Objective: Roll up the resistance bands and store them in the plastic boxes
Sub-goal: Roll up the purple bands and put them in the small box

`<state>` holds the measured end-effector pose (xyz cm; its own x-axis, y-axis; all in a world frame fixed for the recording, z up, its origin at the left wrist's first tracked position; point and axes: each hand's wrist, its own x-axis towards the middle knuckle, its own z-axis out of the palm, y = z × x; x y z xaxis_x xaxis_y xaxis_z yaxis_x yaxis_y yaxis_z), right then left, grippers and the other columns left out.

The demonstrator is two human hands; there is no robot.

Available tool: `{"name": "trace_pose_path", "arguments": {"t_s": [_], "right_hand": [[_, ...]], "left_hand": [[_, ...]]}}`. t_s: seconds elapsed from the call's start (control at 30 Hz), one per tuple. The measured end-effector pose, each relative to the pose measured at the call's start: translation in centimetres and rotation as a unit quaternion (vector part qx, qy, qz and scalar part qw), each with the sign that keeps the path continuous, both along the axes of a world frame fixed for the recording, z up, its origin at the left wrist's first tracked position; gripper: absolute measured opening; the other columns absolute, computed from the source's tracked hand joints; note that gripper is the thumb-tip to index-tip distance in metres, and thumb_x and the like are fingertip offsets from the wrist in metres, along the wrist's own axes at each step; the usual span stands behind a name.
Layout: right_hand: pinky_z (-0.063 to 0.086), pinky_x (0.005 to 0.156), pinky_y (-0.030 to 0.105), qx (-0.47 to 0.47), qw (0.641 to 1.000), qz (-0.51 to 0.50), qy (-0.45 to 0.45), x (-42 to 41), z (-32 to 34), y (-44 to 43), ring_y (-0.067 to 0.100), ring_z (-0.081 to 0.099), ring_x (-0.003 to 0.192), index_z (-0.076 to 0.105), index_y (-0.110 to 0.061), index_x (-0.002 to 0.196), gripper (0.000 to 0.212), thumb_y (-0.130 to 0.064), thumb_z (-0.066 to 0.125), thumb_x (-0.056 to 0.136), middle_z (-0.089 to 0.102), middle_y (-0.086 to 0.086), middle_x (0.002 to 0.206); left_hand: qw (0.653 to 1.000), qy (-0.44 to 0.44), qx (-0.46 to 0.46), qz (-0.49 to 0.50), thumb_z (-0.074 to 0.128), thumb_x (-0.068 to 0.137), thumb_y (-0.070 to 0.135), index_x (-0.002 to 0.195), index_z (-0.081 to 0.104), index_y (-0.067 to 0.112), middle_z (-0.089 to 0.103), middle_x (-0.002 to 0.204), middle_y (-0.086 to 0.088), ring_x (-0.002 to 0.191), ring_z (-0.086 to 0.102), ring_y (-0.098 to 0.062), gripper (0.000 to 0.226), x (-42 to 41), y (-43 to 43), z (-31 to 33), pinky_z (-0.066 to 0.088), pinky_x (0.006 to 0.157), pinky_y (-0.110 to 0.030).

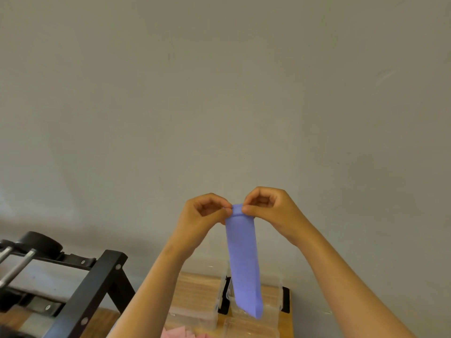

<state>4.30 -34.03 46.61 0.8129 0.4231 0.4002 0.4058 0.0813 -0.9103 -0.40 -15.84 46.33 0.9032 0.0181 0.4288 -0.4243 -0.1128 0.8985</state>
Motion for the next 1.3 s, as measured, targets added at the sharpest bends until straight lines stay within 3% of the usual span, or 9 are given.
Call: {"name": "trace_pose_path", "arguments": {"t_s": [0.17,0.3,0.47,0.6,0.73,0.9,1.03,1.17,1.3], "right_hand": [[0.055,0.075,0.022,-0.048,0.997,-0.051,-0.040,0.3,-0.2,0.2,0.018,0.066,0.075,0.067,-0.019,0.089,0.018,-0.002,0.070,0.083,0.067,0.001,0.080],[0.054,0.076,0.023,-0.098,0.989,-0.087,-0.074,0.4,-0.3,0.7,0.013,0.066,0.078,0.069,-0.022,0.088,0.017,-0.006,0.068,0.085,0.068,-0.002,0.084],[0.053,0.070,0.040,-0.099,0.992,-0.045,-0.071,0.3,-0.5,1.0,0.030,0.064,0.071,0.060,-0.017,0.087,0.010,-0.008,0.058,0.092,0.067,0.008,0.071],[0.054,0.068,0.031,0.018,0.998,0.038,0.043,-0.2,-0.6,1.0,0.028,0.067,0.071,0.062,-0.014,0.089,0.009,-0.007,0.059,0.093,0.072,0.018,0.081],[0.054,0.069,0.025,0.171,0.962,0.138,0.164,-0.7,-0.8,1.5,0.022,0.066,0.076,0.071,-0.016,0.080,0.010,-0.008,0.066,0.082,0.069,0.013,0.085],[0.051,0.066,0.023,0.158,0.962,0.150,0.163,-0.9,-0.5,1.9,0.018,0.061,0.072,0.069,-0.012,0.077,0.007,-0.010,0.062,0.078,0.063,0.008,0.077],[0.052,0.072,0.027,0.078,0.989,0.083,0.095,-1.1,-0.1,1.7,0.019,0.065,0.075,0.067,-0.013,0.075,0.015,-0.005,0.065,0.087,0.068,0.008,0.078],[0.053,0.075,0.022,-0.003,0.999,0.017,0.031,-1.1,-0.1,1.2,0.014,0.066,0.076,0.067,-0.016,0.092,0.013,-0.004,0.065,0.088,0.070,0.003,0.075],[0.053,0.076,0.027,-0.057,0.998,-0.013,-0.015,-1.0,-0.3,0.9,0.017,0.068,0.079,0.067,-0.013,0.093,0.009,-0.006,0.065,0.088,0.072,0.002,0.081]], "left_hand": [[0.997,-0.019,0.054,0.051,0.067,0.083,-0.005,0.102,0.068,0.013,0.067,0.078,-0.009,0.069,0.066,-0.016,0.026,0.3,0.3,0.1,0.052,0.067,-0.019],[0.989,-0.021,0.126,0.071,0.065,0.086,-0.001,0.090,0.068,0.012,0.069,0.079,-0.003,0.071,0.065,-0.013,0.013,0.6,0.6,-0.2,0.050,0.067,-0.016],[0.988,-0.002,0.149,0.030,0.050,0.096,0.002,0.092,0.056,0.008,0.064,0.071,-0.007,0.061,0.059,-0.020,0.009,0.6,0.8,-0.3,0.051,0.063,-0.029],[0.998,0.031,0.038,-0.041,0.051,0.097,0.006,0.095,0.056,0.006,0.058,0.065,-0.016,0.053,0.048,-0.021,0.005,0.0,0.9,-0.1,0.043,0.053,-0.026],[0.975,0.092,-0.151,-0.136,0.064,0.087,0.015,0.089,0.065,0.013,0.067,0.075,-0.009,0.059,0.062,-0.017,0.003,-0.6,0.3,0.1,0.050,0.054,-0.023],[0.963,0.104,-0.189,-0.159,0.066,0.068,0.027,0.072,0.061,0.016,0.061,0.079,-0.012,0.060,0.057,-0.019,0.013,-0.5,0.3,-0.3,0.046,0.053,-0.026],[0.987,0.062,-0.111,-0.094,0.064,0.074,0.022,0.068,0.058,0.015,0.053,0.057,-0.002,0.050,0.048,-0.014,0.011,-0.7,0.4,-0.1,0.041,0.049,-0.021],[0.999,0.014,0.029,-0.007,0.063,0.089,0.003,0.098,0.061,0.010,0.063,0.068,-0.010,0.058,0.053,-0.019,0.011,-0.8,0.8,0.3,0.048,0.061,-0.024],[0.995,-0.013,0.095,0.029,0.064,0.087,-0.002,0.092,0.064,0.004,0.070,0.074,-0.003,0.064,0.063,-0.013,0.008,-1.0,0.7,0.3,0.050,0.062,-0.021]]}}
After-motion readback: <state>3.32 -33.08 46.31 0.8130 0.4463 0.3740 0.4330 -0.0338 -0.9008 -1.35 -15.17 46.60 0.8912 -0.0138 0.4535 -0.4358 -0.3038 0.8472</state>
